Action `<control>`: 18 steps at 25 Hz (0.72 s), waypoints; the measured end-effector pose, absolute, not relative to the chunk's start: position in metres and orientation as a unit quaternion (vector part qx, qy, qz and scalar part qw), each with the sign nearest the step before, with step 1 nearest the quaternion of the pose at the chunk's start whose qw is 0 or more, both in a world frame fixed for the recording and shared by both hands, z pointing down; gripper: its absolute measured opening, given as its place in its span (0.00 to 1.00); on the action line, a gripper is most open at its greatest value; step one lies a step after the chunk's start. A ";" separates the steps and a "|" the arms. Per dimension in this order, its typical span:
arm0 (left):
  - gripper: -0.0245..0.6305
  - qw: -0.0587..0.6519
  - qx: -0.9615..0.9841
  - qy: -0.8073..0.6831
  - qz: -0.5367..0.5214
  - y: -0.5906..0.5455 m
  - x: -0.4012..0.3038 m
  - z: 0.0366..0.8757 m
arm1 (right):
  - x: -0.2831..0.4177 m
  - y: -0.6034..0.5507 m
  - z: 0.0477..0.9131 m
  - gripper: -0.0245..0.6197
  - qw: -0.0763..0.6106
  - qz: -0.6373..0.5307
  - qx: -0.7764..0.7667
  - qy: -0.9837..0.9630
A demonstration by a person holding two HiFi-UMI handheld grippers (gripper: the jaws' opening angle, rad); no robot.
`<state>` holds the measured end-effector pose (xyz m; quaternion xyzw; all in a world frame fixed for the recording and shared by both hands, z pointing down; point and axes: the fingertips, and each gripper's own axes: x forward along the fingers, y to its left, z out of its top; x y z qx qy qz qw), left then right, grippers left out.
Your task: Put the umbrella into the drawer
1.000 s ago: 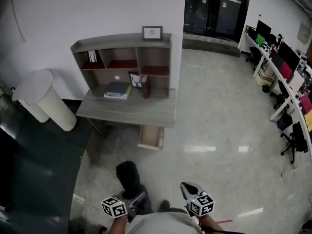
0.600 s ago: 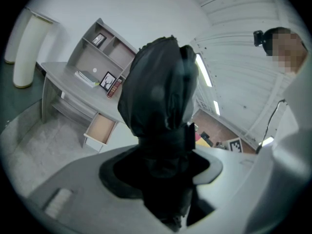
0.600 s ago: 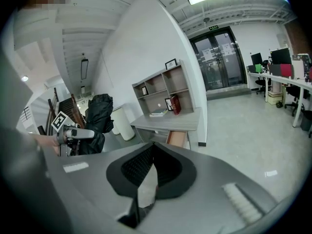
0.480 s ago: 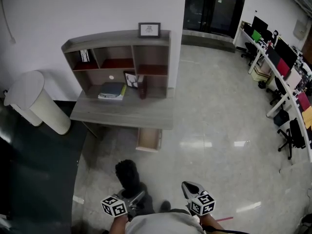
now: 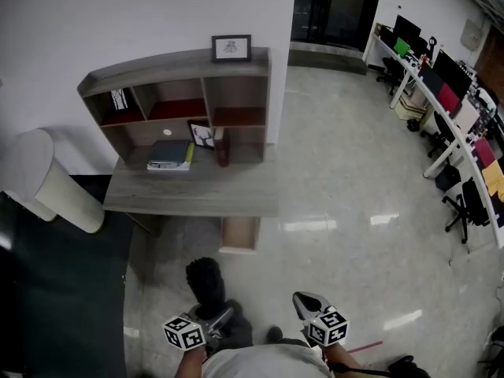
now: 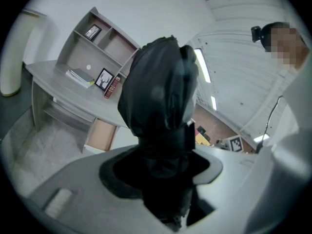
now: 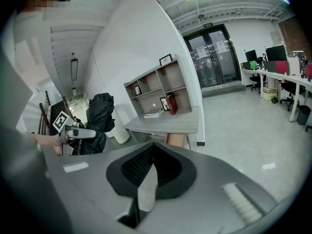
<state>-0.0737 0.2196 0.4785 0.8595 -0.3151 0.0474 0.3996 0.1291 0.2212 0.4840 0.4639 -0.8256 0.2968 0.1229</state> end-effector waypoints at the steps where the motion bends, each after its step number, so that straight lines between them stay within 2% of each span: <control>1: 0.41 0.401 0.860 -0.312 0.048 0.212 -0.077 0.480 | 0.126 0.215 0.485 0.05 0.123 0.298 0.465 -0.824; 18: 0.41 0.403 0.874 -0.260 0.084 0.113 -0.134 0.502 | 0.068 0.119 0.484 0.05 0.135 0.300 0.491 -0.807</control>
